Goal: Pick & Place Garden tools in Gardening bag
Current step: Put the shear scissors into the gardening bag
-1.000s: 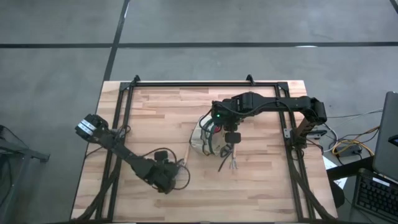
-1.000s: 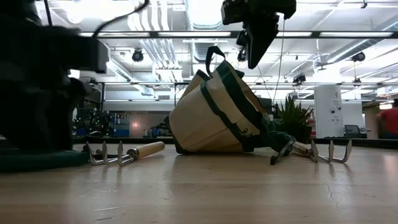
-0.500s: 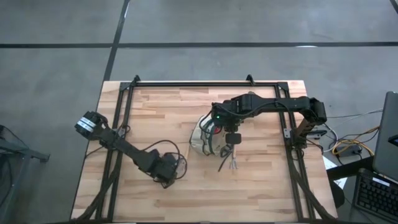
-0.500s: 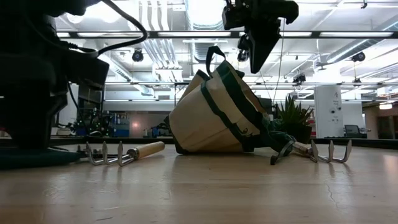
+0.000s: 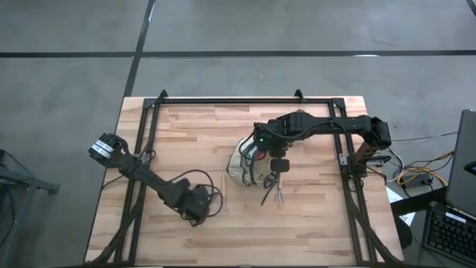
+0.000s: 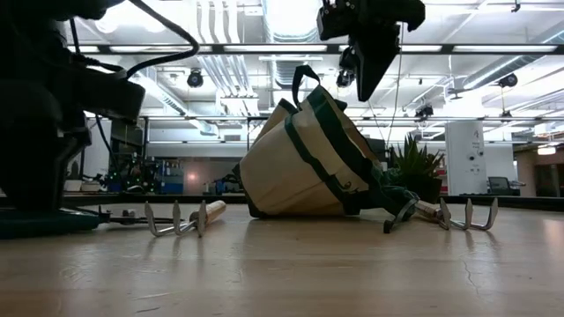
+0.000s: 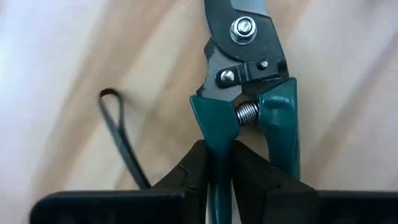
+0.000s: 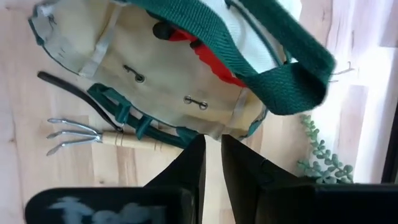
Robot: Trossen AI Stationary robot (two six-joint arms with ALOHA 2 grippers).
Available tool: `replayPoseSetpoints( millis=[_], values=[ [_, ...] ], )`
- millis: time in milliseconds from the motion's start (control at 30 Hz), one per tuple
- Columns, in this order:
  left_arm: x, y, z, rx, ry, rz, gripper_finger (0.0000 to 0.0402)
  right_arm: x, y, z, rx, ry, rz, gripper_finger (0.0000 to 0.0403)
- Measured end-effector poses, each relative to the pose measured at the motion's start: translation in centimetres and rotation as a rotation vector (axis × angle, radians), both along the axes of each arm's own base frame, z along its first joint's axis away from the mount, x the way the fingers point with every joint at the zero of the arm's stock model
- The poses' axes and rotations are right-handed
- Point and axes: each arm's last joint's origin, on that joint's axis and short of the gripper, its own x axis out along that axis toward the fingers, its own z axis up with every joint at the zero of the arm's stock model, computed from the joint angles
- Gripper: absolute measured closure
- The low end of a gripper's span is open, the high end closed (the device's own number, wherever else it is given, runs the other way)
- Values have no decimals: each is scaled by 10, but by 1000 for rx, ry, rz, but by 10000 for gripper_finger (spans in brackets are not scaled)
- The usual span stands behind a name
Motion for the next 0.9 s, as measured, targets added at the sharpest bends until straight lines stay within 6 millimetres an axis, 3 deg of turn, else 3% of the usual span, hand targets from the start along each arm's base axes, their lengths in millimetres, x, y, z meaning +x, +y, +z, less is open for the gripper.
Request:
replayPoseSetpoints(
  millis=[267, 533, 767, 900],
  values=[
    [-2, 9, 15, 143, -124, 32, 353, -10, 5, 25, -1, -135, -10, 360],
    [-5, 21, 45, 295, -357, 131, 353, -14, 28, 50, 62, -344, 125, 359],
    [-7, 36, 76, 226, -510, 215, 352, 5, 70, 26, 13, -434, 402, 360],
    [-8, 44, 92, 120, -569, 261, 351, 17, 91, 7, -108, -442, 418, 361]
  ],
)
